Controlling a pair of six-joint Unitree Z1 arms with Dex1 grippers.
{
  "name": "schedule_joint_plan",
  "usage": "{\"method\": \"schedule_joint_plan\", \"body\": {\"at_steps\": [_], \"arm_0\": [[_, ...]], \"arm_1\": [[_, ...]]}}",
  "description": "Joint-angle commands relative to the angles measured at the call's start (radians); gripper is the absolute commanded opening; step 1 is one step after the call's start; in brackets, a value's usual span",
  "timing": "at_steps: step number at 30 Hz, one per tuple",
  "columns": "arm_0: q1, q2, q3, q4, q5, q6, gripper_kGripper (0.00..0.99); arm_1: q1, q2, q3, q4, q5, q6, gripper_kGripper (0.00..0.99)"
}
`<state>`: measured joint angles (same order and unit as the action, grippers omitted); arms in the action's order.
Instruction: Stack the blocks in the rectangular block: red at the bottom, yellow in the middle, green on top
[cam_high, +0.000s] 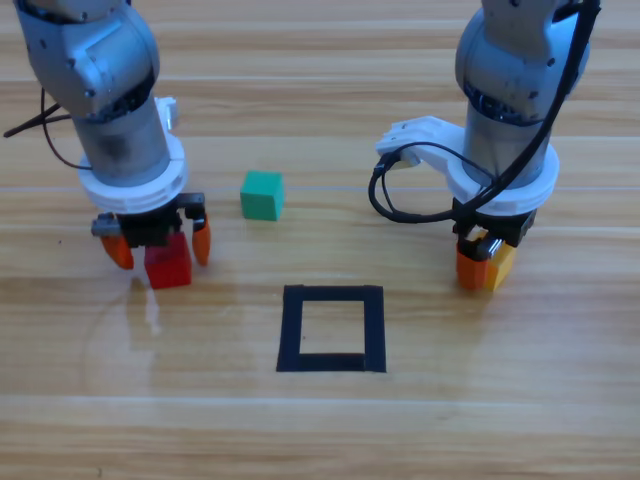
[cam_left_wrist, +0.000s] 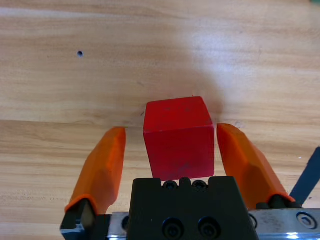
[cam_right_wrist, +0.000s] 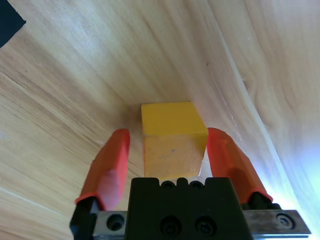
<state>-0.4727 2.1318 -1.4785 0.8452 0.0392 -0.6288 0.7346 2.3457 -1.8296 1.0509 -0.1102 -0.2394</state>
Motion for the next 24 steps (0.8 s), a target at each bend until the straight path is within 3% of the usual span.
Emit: {"method": "schedule_joint_plan", "body": {"at_steps": [1, 2, 3, 6, 10, 14, 24], "arm_0": [[-0.017, 0.020, 0.029, -0.003, -0.005, -0.006, 0.546], [-0.017, 0.017, 0.030, -0.003, -0.004, -0.003, 0.459], [-0.017, 0.014, 0.032, -0.003, -0.002, 0.000, 0.362], [-0.017, 0.003, 0.040, -0.005, 0.002, 0.009, 0.117], [-0.046, -0.012, 0.034, -0.006, 0.001, 0.017, 0.012], [-0.109, -0.059, 0.030, -0.005, -0.002, -0.003, 0.000], [-0.333, 0.040, -0.192, 0.110, 0.004, -0.100, 0.000]], "arm_1": [[-0.029, 0.078, -0.010, -0.003, 0.021, -0.014, 0.187], [-0.031, 0.076, -0.010, 0.001, 0.024, -0.014, 0.057], [-0.034, 0.073, -0.010, 0.009, 0.026, -0.014, 0.000], [-0.050, 0.050, -0.010, 0.032, 0.044, 0.005, 0.000], [-0.090, -0.037, -0.002, 0.069, 0.086, 0.078, 0.000], [-0.130, -0.169, 0.041, 0.084, 0.190, 0.134, 0.000], [-0.138, -0.212, 0.111, 0.083, 0.198, 0.155, 0.000]]}}
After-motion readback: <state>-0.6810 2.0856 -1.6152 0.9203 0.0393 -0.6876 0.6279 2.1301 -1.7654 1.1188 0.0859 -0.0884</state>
